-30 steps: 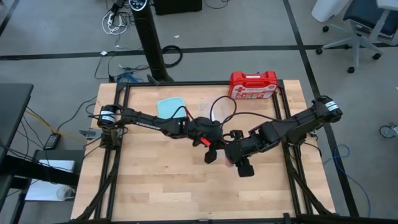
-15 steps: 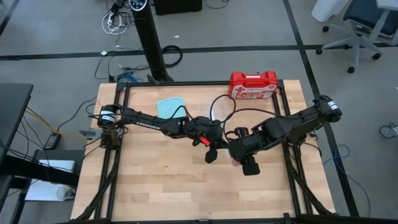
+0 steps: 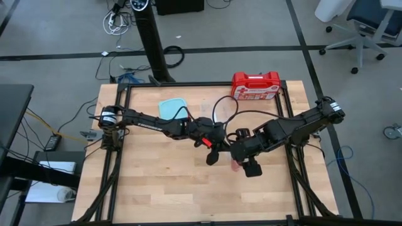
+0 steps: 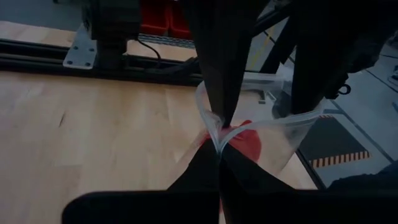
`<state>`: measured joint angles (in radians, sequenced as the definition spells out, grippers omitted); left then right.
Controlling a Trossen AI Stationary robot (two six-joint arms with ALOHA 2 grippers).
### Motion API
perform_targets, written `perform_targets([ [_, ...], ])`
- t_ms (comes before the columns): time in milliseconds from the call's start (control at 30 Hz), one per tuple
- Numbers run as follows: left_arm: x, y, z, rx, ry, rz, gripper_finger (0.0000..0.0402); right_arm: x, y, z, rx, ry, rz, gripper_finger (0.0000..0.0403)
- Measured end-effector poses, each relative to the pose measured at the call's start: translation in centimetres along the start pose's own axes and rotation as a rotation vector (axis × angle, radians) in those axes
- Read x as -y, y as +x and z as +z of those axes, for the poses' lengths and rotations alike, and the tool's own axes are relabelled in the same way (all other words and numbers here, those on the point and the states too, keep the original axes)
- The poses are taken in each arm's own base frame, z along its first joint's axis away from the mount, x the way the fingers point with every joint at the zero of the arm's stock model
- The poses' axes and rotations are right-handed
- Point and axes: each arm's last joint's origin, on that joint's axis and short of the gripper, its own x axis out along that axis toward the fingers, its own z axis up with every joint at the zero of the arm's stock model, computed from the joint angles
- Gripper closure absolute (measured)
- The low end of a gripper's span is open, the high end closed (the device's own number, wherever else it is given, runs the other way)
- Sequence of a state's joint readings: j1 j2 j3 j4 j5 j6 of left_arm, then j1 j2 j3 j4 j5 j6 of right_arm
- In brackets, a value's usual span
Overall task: Roll bandage
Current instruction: Close the transparent zip bag
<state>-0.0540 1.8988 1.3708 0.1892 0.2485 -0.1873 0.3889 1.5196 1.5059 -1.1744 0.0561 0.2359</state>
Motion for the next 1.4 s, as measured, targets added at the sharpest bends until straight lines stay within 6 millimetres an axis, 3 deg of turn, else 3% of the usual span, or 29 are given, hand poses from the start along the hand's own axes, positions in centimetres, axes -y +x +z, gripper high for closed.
perform_targets([
  [567, -0.4, -0.1, -1.2, -0.119, -0.032, 0.035, 0.0401, 0.4, -3.7, -2.8, -0.013, 0.218, -0.013, 0.0094],
  [800, 0.1, -1.5, 0.0, -0.117, -0.009, 0.04, 0.0401, -0.5, -1.6, -4.1, -0.111, 0.273, -0.057, 0.0095],
  [1200, 1.5, -3.7, 1.2, -0.149, 0.05, 0.09, 0.0401, -4.2, -2.0, -6.0, 0.103, 0.304, -0.302, 0.0095],
  [1400, 3.1, -3.7, 1.1, -0.152, 0.069, 0.07, 0.0401, -4.9, 0.7, -7.7, 0.081, 0.35, -0.339, 0.0095],
])
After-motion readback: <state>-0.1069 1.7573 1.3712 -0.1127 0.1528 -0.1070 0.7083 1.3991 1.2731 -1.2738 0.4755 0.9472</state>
